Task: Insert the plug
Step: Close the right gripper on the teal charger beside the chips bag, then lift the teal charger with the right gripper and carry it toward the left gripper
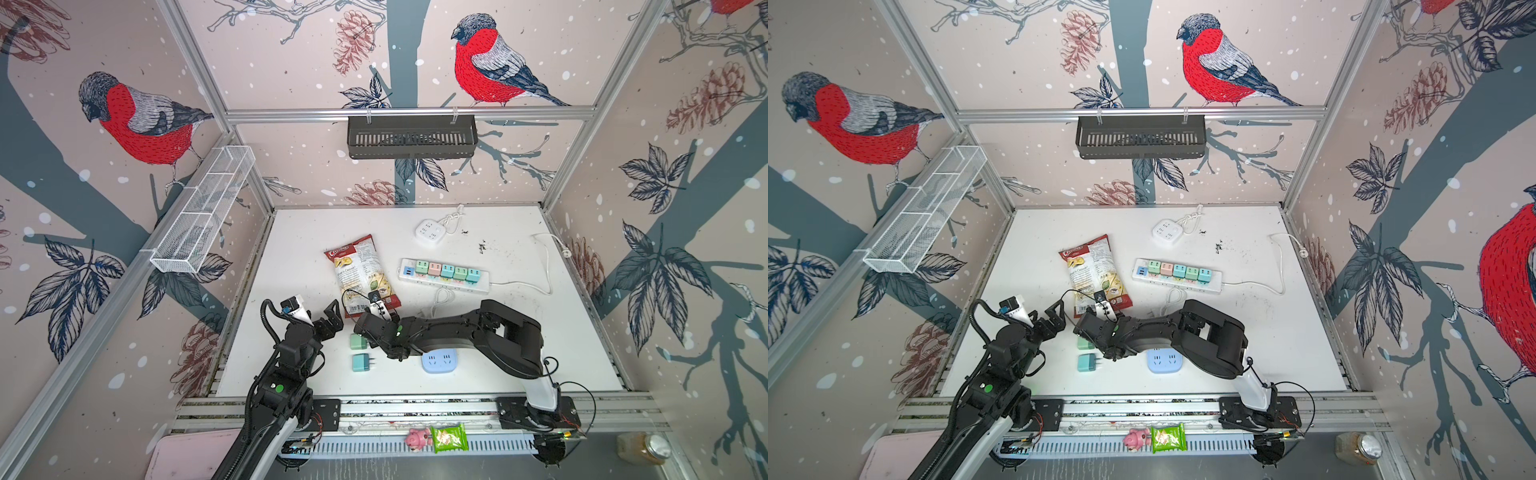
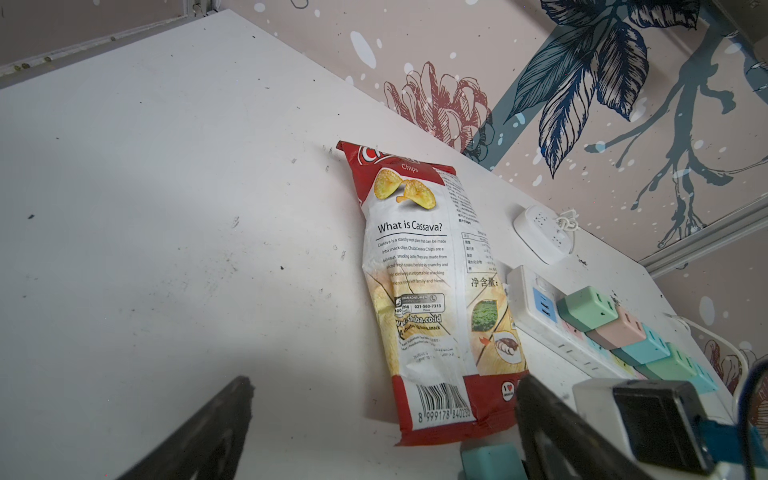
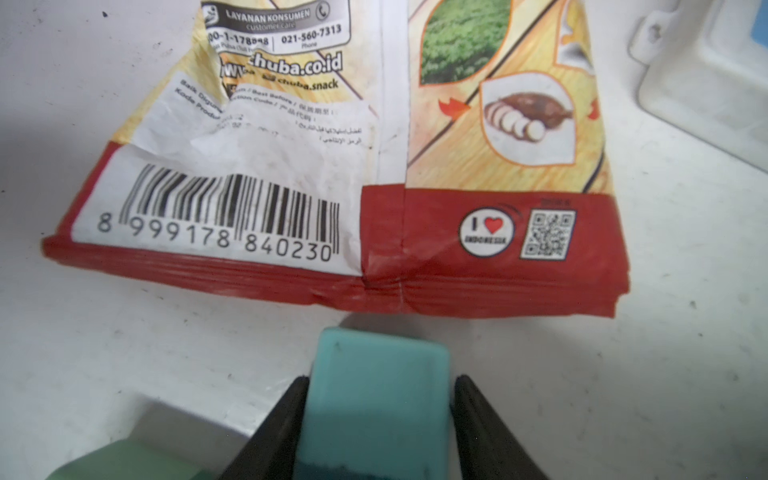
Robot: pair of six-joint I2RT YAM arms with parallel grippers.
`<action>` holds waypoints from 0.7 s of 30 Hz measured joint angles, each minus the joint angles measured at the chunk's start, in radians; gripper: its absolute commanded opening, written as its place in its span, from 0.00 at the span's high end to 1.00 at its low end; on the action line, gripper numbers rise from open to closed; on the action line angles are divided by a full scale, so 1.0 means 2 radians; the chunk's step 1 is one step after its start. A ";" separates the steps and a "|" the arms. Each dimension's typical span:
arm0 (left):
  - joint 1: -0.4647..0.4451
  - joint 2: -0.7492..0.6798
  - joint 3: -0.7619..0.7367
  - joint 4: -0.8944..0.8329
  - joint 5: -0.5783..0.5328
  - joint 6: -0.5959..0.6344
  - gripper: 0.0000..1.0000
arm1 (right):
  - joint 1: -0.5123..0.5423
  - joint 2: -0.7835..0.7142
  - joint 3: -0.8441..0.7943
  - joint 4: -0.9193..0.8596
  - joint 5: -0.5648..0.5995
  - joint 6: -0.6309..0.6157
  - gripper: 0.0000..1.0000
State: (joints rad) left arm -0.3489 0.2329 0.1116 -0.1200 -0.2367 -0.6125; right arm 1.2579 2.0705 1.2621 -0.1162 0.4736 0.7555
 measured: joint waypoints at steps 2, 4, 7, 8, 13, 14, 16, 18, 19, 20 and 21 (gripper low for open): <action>0.000 -0.002 0.000 0.000 0.000 0.000 0.02 | 0.000 0.001 0.000 0.000 0.003 0.000 0.42; 0.000 -0.002 0.000 0.000 0.000 0.000 0.02 | 0.000 0.002 0.000 0.002 0.008 0.000 0.49; 0.000 -0.006 0.000 -0.001 0.001 0.000 0.02 | -0.001 0.003 -0.005 0.017 0.012 -0.009 0.62; 0.000 -0.008 0.000 -0.002 0.003 0.000 0.02 | -0.002 0.002 -0.008 0.023 0.012 -0.015 0.65; 0.000 -0.025 0.000 -0.003 0.011 0.000 0.02 | -0.012 -0.009 -0.024 0.044 0.004 -0.045 0.69; 0.000 -0.028 -0.001 -0.005 0.011 0.000 0.02 | -0.015 -0.015 -0.030 0.044 0.003 -0.054 0.71; 0.000 -0.033 -0.001 -0.009 0.011 0.000 0.02 | -0.017 -0.034 -0.043 0.052 0.002 -0.067 0.76; 0.000 -0.036 -0.002 -0.012 0.011 0.000 0.02 | -0.017 -0.056 -0.060 0.075 0.001 -0.082 0.81; 0.000 -0.036 -0.002 -0.013 0.011 0.000 0.02 | -0.016 -0.066 -0.069 0.086 0.001 -0.090 0.82; 0.000 -0.036 -0.002 -0.013 0.011 0.000 0.02 | -0.016 -0.077 -0.081 0.102 0.001 -0.098 0.84; 0.000 -0.035 -0.002 -0.014 0.011 0.000 0.02 | -0.016 -0.088 -0.093 0.115 0.001 -0.107 0.84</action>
State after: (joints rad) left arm -0.3489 0.1619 0.1085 -0.1474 -0.2146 -0.6128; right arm 1.2251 1.8950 1.0771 0.1146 0.4751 0.5419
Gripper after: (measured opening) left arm 0.981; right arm 0.432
